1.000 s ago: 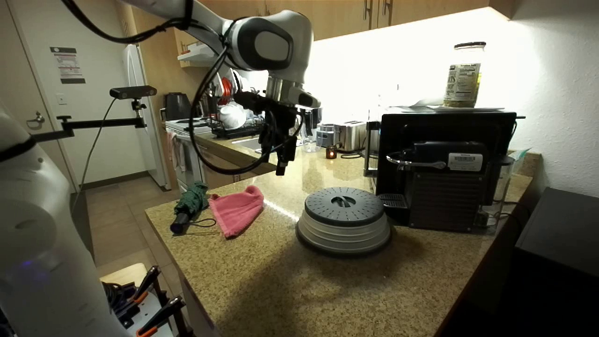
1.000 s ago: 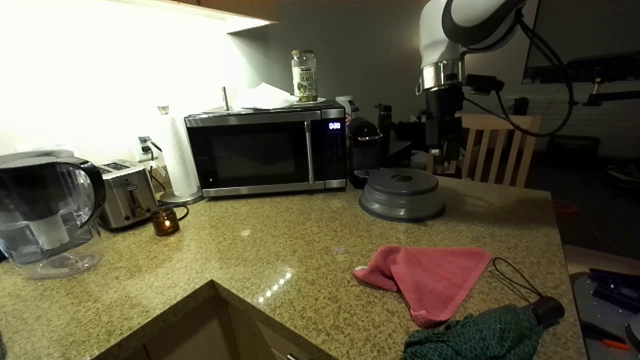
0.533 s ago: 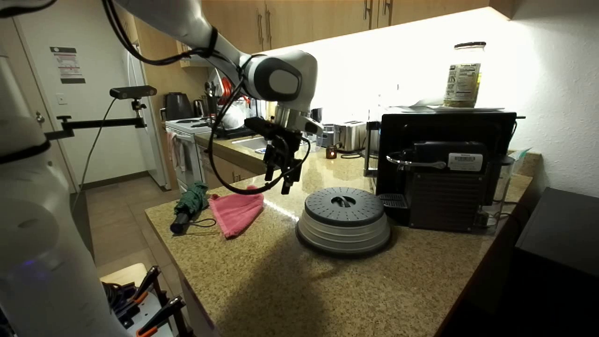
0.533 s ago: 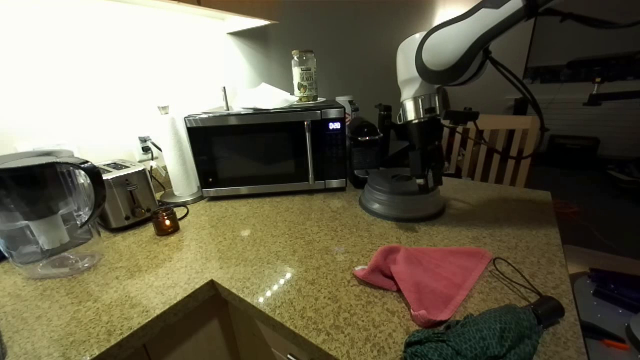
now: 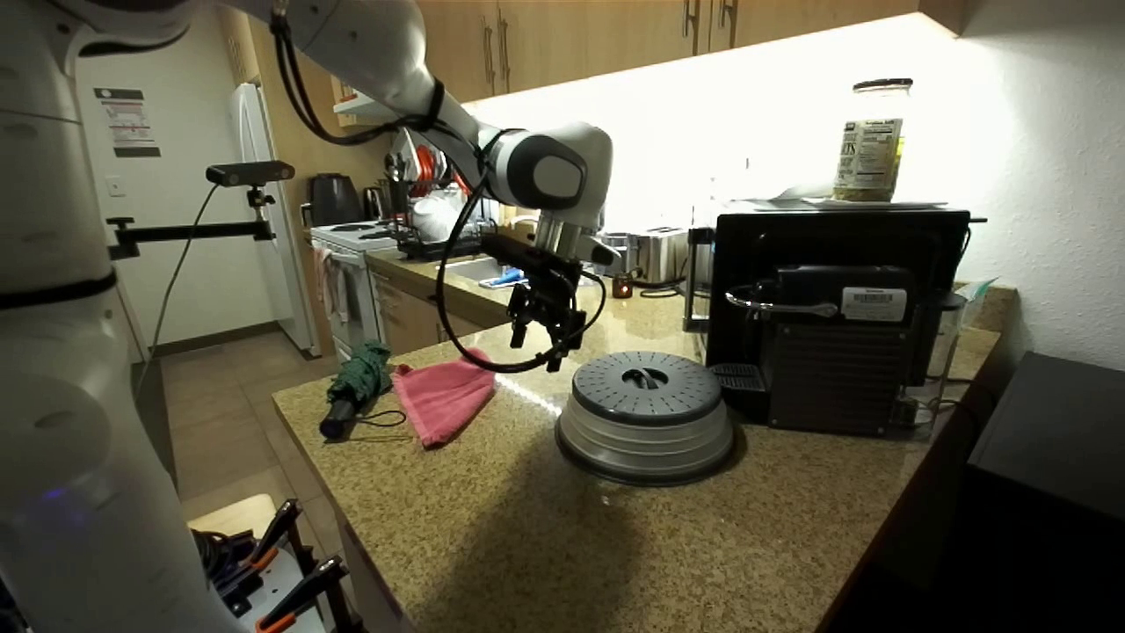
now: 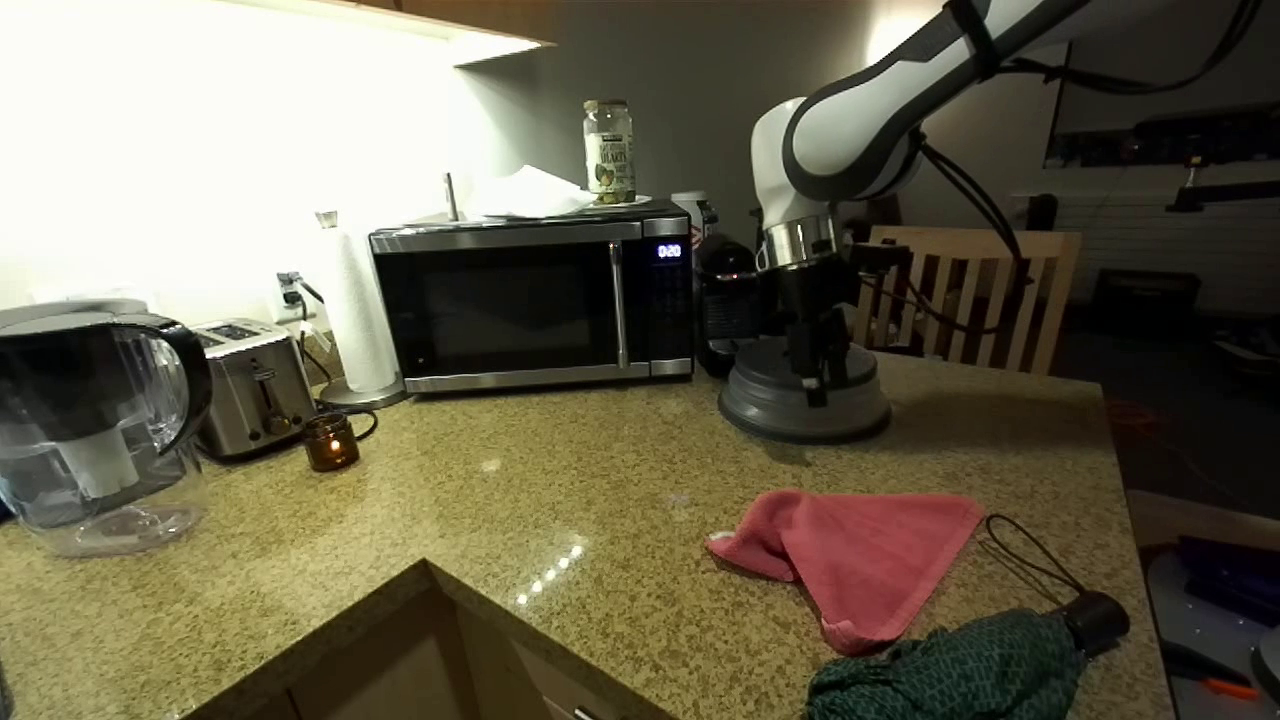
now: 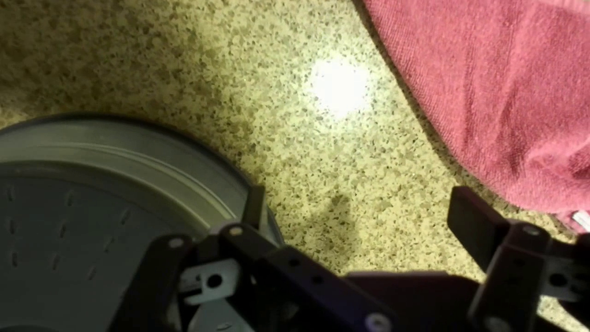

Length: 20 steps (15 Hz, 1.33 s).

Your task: Pick up the pink cloth and put it on the left side of the counter

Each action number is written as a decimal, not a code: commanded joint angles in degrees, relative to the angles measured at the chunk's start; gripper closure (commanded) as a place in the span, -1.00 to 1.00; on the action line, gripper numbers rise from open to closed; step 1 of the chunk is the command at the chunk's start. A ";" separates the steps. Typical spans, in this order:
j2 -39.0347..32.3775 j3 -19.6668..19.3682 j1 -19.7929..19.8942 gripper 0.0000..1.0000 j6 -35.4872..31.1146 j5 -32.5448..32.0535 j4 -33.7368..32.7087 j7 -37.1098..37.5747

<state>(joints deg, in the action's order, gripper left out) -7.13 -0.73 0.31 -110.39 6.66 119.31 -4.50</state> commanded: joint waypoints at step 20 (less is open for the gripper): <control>4.50 5.24 -3.81 -1.00 -7.40 2.57 6.11 -8.30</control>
<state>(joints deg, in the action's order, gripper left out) -5.55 4.00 -3.19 -114.13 8.06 121.56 -13.52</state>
